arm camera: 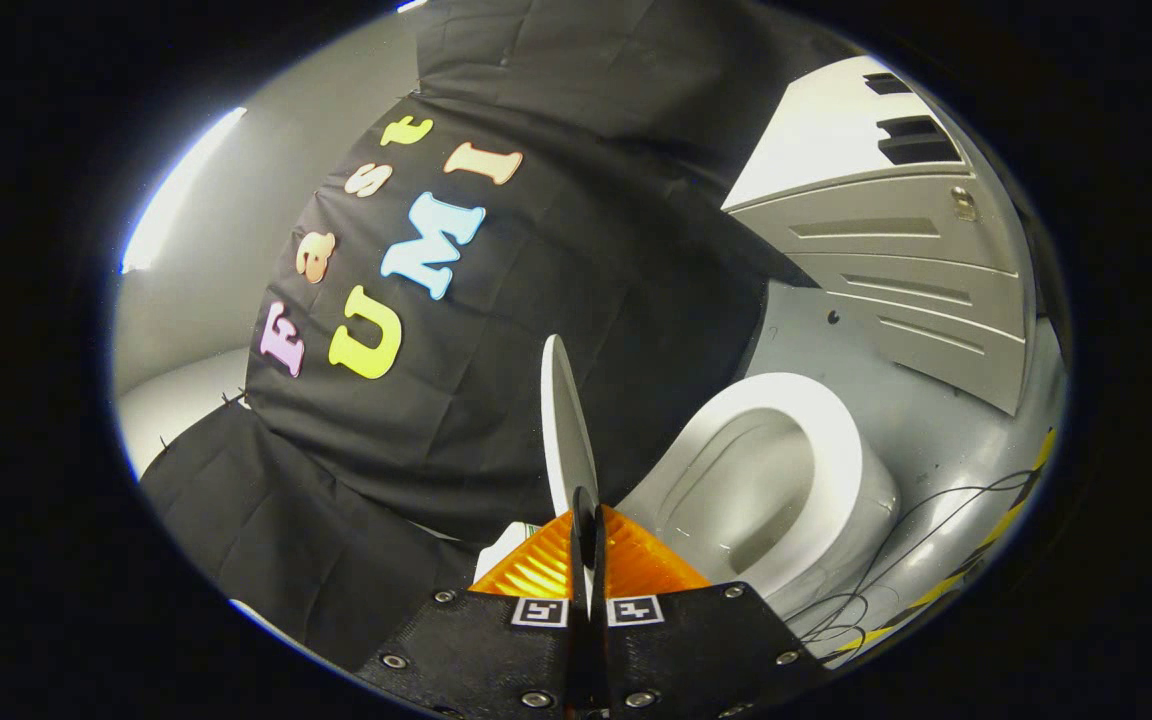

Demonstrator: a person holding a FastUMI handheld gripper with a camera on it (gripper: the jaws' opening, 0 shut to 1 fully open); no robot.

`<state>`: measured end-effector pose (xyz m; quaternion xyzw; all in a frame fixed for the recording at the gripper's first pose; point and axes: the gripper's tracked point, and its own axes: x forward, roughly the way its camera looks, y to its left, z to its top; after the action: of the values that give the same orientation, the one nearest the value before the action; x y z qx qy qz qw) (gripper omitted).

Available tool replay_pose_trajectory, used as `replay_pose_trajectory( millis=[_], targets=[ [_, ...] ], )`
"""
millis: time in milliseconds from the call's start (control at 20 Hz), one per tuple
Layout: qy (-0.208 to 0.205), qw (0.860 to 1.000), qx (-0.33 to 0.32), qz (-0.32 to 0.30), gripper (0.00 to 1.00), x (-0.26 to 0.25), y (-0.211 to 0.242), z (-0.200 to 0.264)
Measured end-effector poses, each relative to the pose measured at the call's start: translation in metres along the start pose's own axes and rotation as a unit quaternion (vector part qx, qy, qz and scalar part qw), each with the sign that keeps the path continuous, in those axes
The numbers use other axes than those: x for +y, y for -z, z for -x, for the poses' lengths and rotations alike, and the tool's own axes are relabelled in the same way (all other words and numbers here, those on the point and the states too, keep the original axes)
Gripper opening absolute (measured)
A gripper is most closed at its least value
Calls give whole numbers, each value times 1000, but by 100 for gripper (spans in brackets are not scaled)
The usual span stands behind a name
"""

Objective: Open the toilet lid.

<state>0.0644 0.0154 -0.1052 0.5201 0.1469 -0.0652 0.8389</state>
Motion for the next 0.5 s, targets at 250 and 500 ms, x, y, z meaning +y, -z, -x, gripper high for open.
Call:
replay_pose_trajectory(
  millis=[250, 500],
  targets=[
    [-6, 1000, 1, 15, 0, 20, 5, 1],
    [-12, 998, 6, 59, 0, 50, 11, 2]
  ],
)
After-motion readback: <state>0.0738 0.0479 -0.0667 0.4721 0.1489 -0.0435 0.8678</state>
